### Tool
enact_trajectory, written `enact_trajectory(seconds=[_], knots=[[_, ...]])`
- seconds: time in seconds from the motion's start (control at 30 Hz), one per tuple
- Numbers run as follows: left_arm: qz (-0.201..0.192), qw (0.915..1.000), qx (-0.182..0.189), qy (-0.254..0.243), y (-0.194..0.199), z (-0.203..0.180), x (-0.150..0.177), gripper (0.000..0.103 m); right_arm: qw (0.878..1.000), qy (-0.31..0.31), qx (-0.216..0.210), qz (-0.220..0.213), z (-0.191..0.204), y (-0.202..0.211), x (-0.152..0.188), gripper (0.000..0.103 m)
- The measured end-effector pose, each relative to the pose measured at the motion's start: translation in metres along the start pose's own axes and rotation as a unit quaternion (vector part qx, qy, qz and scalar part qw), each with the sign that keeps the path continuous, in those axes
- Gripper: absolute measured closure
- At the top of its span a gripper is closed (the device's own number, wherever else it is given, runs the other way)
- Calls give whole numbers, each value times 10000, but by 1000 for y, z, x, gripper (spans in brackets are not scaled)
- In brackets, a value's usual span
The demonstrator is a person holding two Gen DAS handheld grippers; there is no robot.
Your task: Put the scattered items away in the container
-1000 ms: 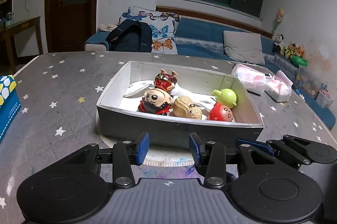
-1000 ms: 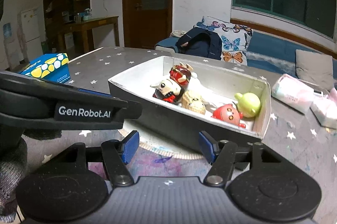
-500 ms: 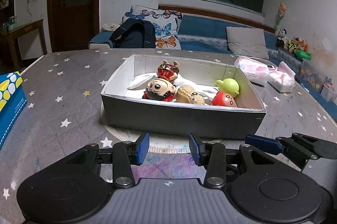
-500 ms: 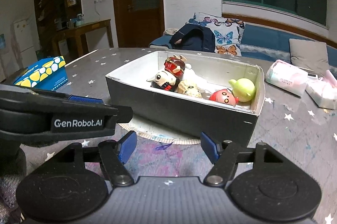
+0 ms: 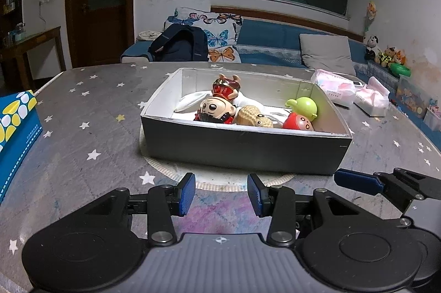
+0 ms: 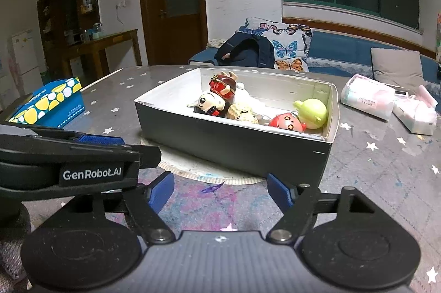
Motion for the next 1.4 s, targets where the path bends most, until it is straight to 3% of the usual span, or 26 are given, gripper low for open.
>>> enact_trajectory(seconds=[0.4, 0.47, 0.5, 0.83, 1.4], knots=[[19, 10000, -34, 26, -3, 4, 5, 59, 9999, -98, 82, 75, -3, -5, 4, 17], [19, 10000, -54, 35, -4, 4, 5, 59, 9998, -144, 120, 96, -5, -7, 4, 6], [15, 10000, -59, 41, -4, 4, 5, 59, 9997, -162, 147, 99, -6, -7, 4, 5], [33, 10000, -79, 50, -7, 4, 8, 59, 9995, -199, 207, 118, -9, -10, 8, 0], [66, 9999, -99, 36, -11, 3, 12, 59, 9989, -175, 415, 105, -13, -14, 13, 0]])
Point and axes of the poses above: each gripper's, at about its wrist camera, not at the fingertips, and y roughly against the way its jaws point, z to its left, x to its underside, the point moved 6 cm from there along -y, roughly the way its jaws point, and after that the axes turned 12 degrees about z, right-handed, at the moved point
